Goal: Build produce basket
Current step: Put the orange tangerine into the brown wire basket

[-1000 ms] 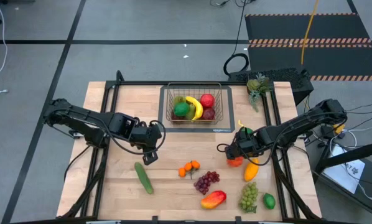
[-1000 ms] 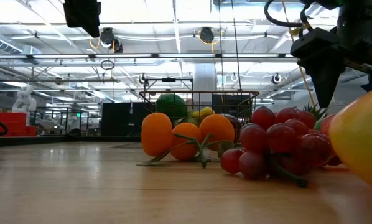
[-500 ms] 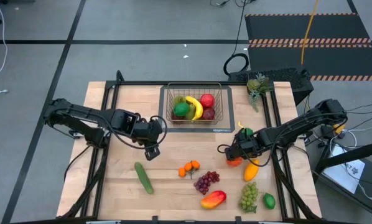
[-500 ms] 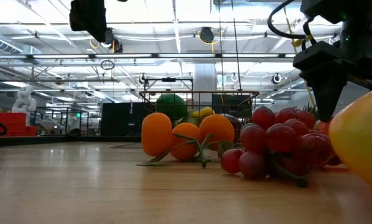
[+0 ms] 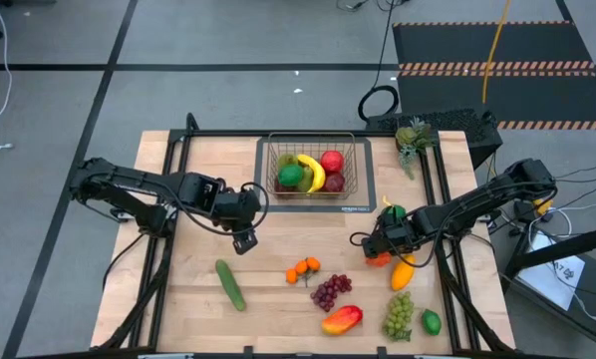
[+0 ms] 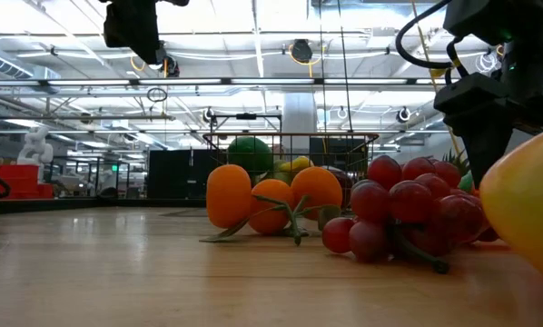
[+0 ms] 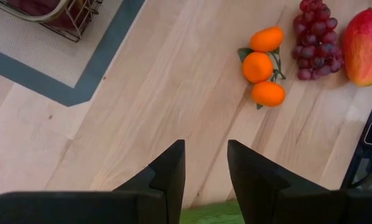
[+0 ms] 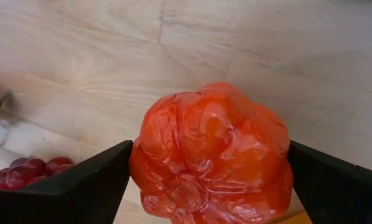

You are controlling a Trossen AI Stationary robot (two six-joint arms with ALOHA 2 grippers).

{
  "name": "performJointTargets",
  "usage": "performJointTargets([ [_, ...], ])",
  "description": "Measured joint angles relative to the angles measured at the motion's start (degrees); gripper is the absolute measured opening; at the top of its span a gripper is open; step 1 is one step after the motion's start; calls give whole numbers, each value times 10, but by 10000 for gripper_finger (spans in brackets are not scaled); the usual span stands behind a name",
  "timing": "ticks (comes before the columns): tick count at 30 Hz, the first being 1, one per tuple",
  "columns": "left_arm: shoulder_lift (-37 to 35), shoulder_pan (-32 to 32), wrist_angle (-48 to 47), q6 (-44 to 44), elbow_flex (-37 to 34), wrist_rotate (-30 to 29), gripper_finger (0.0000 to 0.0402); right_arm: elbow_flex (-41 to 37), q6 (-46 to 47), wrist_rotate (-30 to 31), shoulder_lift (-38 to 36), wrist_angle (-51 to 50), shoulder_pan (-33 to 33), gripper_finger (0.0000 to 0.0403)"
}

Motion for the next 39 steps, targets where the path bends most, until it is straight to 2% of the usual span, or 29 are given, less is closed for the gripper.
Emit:
performJointTargets([
  [6,0,0,0,0,0,0,120,-1,2,-2,1,35,0,392],
  [13,0,0,0,2,0,1,120,-1,15,3,1,143,0,391],
  [18,0,0,0,7,0,0,120,-1,40,45,1,252,0,391],
  [25,0,0,0,12,0,0,120,0,42,137,0,431,0,391],
  [39,0,0,0,14,0,0,120,0,-24,240,0,636,-3,391],
])
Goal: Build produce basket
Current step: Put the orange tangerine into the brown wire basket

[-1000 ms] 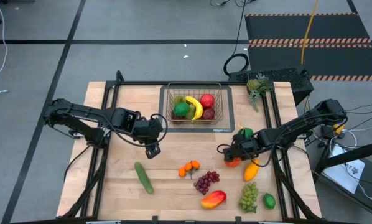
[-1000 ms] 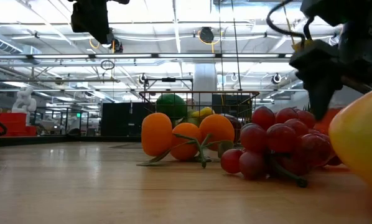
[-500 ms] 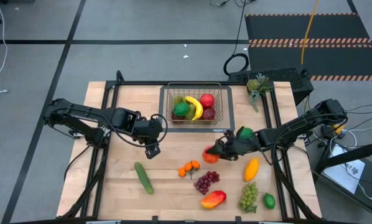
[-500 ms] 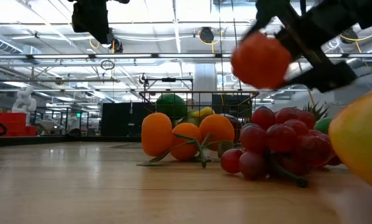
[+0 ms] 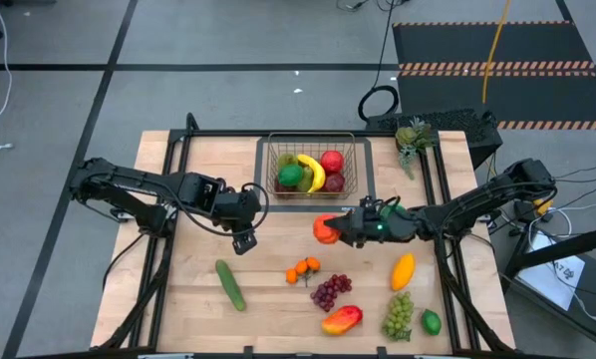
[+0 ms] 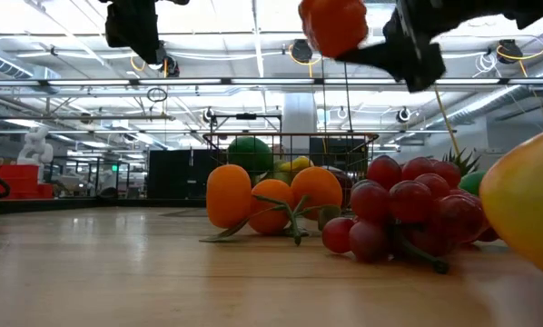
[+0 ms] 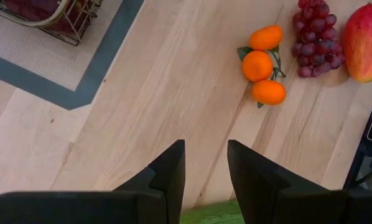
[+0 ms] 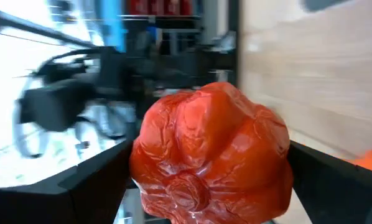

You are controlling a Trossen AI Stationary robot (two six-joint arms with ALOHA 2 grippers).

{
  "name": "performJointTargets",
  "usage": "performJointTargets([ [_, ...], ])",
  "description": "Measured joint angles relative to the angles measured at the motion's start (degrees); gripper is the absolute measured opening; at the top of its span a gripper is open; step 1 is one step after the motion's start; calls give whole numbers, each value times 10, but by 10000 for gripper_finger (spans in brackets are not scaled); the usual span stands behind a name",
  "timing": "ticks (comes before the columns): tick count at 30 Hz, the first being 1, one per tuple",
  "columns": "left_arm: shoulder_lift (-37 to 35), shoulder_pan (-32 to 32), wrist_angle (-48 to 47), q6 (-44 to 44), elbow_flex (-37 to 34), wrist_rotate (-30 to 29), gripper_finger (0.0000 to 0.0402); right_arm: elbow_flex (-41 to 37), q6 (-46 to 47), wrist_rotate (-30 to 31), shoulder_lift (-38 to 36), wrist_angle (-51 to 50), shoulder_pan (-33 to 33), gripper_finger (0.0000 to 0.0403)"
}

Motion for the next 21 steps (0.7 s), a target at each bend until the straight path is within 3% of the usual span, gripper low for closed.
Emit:
performJointTargets([
  [7,0,0,0,-2,0,0,120,1,-75,31,0,135,0,391],
  [14,0,2,0,-1,0,-1,120,1,-118,26,0,178,-15,391],
  [21,0,2,0,-19,0,-1,120,1,-140,-66,-3,224,-39,391],
])
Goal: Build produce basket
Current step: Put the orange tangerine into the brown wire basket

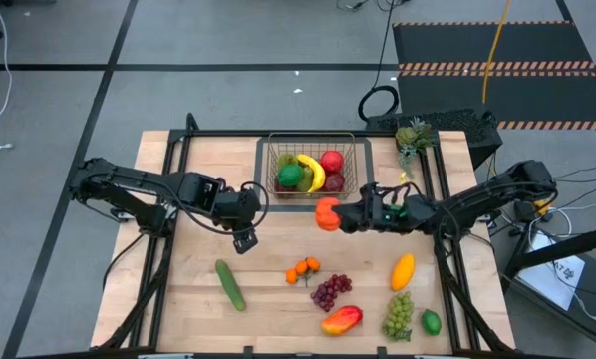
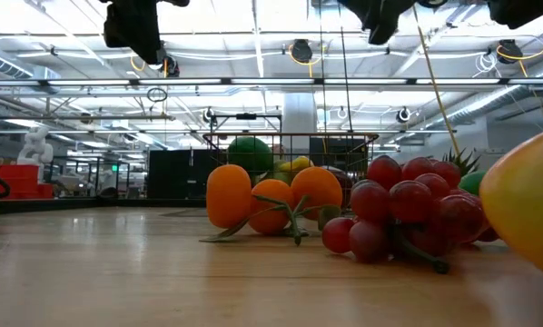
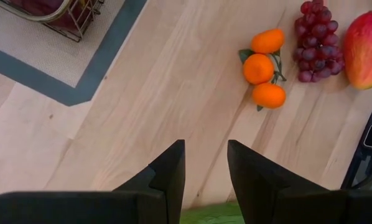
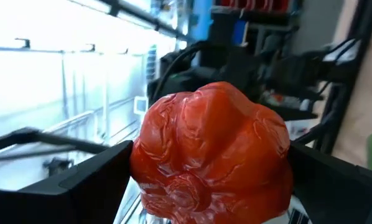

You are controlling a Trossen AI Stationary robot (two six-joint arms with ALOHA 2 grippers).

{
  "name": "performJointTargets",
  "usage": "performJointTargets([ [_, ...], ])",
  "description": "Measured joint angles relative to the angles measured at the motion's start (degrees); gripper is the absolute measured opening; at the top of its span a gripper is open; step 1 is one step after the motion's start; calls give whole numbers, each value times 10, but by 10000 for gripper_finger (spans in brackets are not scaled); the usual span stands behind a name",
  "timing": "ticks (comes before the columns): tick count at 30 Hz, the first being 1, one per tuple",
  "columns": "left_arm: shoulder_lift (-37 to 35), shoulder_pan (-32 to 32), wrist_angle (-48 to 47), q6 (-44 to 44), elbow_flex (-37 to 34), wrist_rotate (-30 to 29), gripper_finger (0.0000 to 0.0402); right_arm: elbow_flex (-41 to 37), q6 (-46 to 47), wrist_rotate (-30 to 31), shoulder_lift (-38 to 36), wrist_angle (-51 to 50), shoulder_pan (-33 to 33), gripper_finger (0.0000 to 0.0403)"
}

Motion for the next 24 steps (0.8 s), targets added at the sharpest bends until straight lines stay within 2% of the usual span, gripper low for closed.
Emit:
performJointTargets([
  [9,0,0,22,-5,0,0,120,0,-30,-89,-47,1,-22,391],
  [17,0,0,107,24,0,0,120,0,-82,-119,-105,-14,-50,391],
  [24,0,0,149,17,0,-6,120,0,-121,-136,-165,-84,-59,391],
])
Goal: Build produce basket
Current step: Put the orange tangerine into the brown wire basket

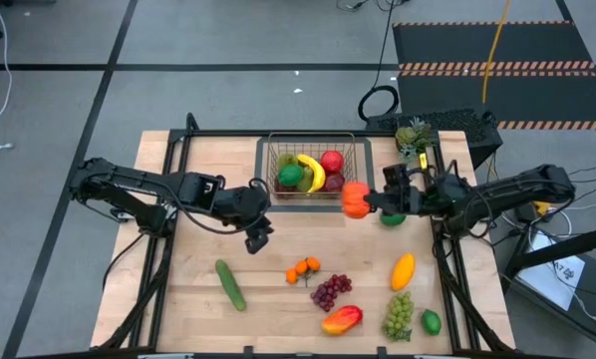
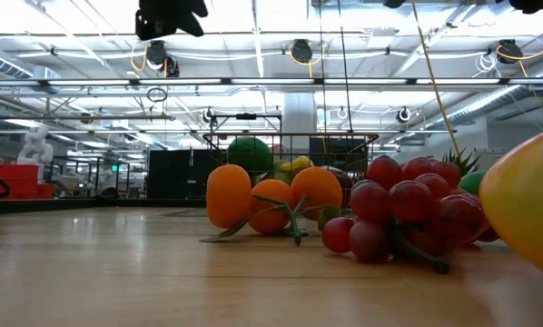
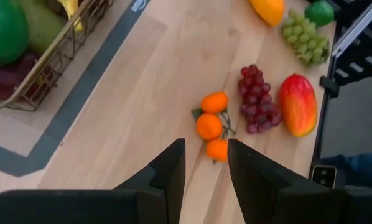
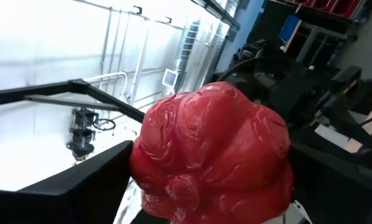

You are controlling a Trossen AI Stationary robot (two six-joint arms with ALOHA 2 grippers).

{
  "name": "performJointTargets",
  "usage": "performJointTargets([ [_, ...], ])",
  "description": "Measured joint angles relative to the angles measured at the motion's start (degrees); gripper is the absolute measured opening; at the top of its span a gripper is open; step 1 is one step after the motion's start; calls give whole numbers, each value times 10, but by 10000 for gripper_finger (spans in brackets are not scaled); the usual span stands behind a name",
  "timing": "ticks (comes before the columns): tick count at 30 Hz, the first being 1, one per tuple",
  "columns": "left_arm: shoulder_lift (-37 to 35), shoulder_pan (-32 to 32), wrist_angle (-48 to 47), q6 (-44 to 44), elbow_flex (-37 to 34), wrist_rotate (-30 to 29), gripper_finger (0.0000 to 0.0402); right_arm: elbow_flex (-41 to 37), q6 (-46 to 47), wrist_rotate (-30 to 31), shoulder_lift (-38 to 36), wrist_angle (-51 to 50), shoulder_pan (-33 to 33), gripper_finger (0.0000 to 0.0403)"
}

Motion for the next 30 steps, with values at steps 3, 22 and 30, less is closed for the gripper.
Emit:
performJointTargets([
  [3,0,0,8,-6,0,-10,120,0,-1,-11,-19,-21,0,391],
  [22,0,0,22,-8,0,-40,120,0,-300,-11,-76,-45,0,391],
  [30,0,0,23,-8,0,-40,120,0,-499,5,-85,-41,0,391],
])
